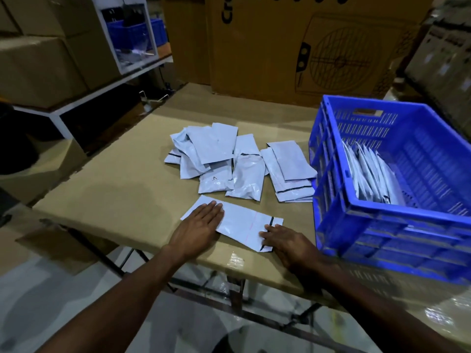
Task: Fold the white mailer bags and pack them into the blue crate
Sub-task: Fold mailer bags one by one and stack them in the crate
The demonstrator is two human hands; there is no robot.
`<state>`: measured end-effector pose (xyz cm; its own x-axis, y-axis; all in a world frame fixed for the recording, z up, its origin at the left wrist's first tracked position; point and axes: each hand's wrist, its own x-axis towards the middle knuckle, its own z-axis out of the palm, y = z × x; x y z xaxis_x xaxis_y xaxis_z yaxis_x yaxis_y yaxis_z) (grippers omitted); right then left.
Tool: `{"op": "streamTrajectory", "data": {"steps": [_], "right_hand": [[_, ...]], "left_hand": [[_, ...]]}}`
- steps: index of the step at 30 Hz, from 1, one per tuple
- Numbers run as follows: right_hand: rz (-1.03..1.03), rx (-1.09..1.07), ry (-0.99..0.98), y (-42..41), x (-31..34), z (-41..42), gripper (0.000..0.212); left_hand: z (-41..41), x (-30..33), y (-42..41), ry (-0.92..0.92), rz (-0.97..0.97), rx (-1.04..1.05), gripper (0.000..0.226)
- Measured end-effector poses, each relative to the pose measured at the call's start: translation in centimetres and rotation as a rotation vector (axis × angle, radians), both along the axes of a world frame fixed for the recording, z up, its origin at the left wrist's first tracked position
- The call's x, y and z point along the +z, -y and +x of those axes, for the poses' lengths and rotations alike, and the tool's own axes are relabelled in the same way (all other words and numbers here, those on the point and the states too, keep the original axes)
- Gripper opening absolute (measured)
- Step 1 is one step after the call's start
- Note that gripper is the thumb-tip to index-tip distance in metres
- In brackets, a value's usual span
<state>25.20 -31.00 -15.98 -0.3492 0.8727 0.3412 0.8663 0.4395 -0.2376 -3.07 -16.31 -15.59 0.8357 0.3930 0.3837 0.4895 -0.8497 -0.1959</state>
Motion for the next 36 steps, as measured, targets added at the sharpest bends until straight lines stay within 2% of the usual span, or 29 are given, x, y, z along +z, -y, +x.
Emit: {"op": "streamTrajectory", "data": {"steps": [3,7,10,13,14,16,18,19,21,25,28,32,36], "right_hand": [[-0.061,-0.062,-0.003,-0.3,-0.1,0.5,0.038],[-0.207,-0.141,-0.025,-0.4,1.5,0.6,0.055],[-0.341,-0.246,-0.03,-0.9,3.3,-0.2,0.056],[-0.161,-0.282,-0.127,-1.7,5.1,-3.5,0.04],[-0.142,-0.245,-0.164,-2.5,5.4,-5.2,0.041],[-0.234,-0.22,-0.289,-4.4,6.1,-8.8,0.043],[-0.311,-0.229,-0.388,-6.2,5.8,-11.6,0.047],[-0.345,-0.236,-0.401,-6.6,5.4,-12.4,0.052],[-0.369,-0.253,-0.343,-6.7,4.2,-12.8,0.064],[-0.367,-0.365,-0.052,-5.5,2.4,-10.7,0.085],[-0.4,-0.427,0.03,-4.9,2.1,-9.5,0.094],[-0.443,-0.479,0.104,-4.4,1.9,-8.3,0.087],[-0.486,-0.548,0.136,-3.7,1.6,-6.6,0.074]], "left_hand": [[-0.3,0.4,1.0,-0.017,-0.099,0.031,0.058],[-0.8,0.3,2.2,-0.001,-0.161,0.07,0.06],[-0.6,0.5,2.3,0.147,-0.135,0.056,0.042],[1.0,2.1,1.9,0.334,-0.155,0.128,0.033],[1.8,2.7,1.9,0.378,-0.211,0.157,0.032],[3.0,2.6,1.6,0.462,-0.407,0.207,0.033],[3.3,2.0,2.1,0.498,-0.66,0.249,0.049],[3.2,1.5,2.4,0.494,-0.754,0.252,0.06],[2.8,0.8,2.7,0.455,-0.8,0.256,0.072],[2.7,-0.4,1.9,0.259,-0.581,0.211,0.066],[2.8,-0.3,1.8,0.107,-0.501,0.312,0.072],[2.5,0.5,1.9,-0.044,-0.496,0.394,0.081],[1.5,0.3,1.5,-0.067,-0.53,0.429,0.078]]}}
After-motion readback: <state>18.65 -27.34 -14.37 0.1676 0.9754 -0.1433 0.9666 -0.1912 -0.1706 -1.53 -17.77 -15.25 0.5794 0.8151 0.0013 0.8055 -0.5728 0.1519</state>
